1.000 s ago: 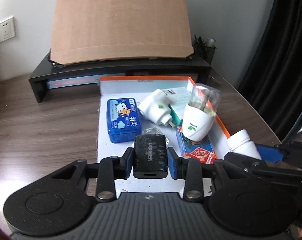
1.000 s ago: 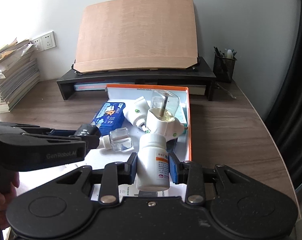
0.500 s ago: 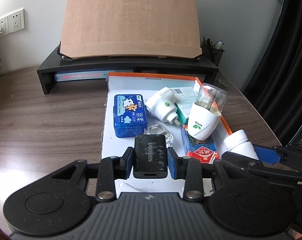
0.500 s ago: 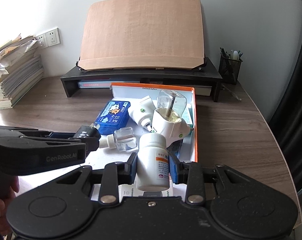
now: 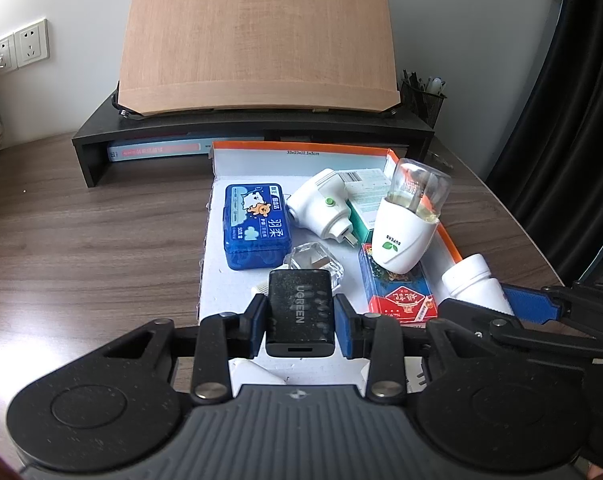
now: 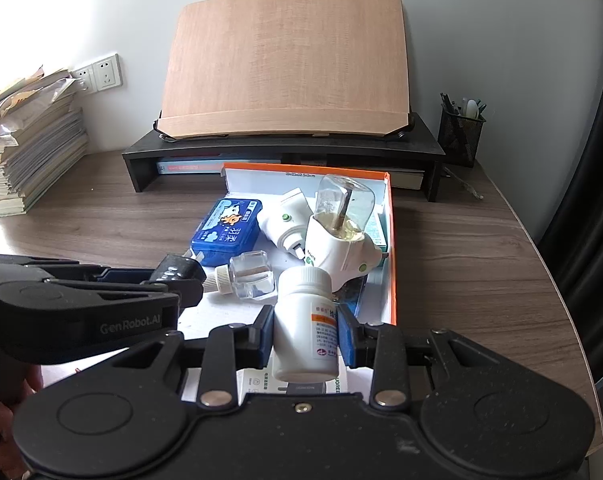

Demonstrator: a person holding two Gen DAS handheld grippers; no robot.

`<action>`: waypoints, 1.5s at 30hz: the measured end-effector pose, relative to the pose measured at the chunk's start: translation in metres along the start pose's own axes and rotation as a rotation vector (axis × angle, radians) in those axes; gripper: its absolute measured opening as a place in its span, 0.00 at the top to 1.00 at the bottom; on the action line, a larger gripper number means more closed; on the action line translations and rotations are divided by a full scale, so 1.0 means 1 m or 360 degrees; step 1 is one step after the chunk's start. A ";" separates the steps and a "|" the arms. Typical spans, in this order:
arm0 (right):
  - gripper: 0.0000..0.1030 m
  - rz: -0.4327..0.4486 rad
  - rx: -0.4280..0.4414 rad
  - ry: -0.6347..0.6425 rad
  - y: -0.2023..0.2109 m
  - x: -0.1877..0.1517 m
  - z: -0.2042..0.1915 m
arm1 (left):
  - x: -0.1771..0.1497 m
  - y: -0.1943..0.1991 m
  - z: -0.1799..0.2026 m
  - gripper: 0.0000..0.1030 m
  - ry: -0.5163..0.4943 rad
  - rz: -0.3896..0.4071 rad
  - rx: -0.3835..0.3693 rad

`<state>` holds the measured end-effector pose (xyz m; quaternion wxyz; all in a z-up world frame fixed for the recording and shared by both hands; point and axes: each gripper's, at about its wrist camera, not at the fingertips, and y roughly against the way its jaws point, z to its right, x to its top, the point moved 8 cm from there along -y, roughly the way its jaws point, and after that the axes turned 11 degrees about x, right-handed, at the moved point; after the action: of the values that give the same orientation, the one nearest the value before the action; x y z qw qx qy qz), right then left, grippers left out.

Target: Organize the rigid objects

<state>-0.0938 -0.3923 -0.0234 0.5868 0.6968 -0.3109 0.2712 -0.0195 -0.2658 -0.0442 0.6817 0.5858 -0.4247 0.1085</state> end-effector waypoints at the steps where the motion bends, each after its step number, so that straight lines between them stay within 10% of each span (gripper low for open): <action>1: 0.61 0.0000 0.0000 -0.0001 0.000 0.000 0.000 | 0.000 0.000 0.000 0.65 0.0000 -0.0001 0.0002; 33: 0.47 0.0088 -0.0084 -0.0085 0.019 0.001 0.021 | -0.007 -0.012 0.011 0.64 -0.0048 -0.0046 -0.0054; 45: 0.27 0.0140 -0.0157 -0.0073 0.054 -0.006 0.020 | -0.004 0.032 0.012 0.07 -0.0006 0.0020 -0.0021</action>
<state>-0.1380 -0.4177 0.0038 0.6007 0.6586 -0.3675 0.2651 -0.0479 -0.2661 -0.0247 0.6841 0.5788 -0.4303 0.1089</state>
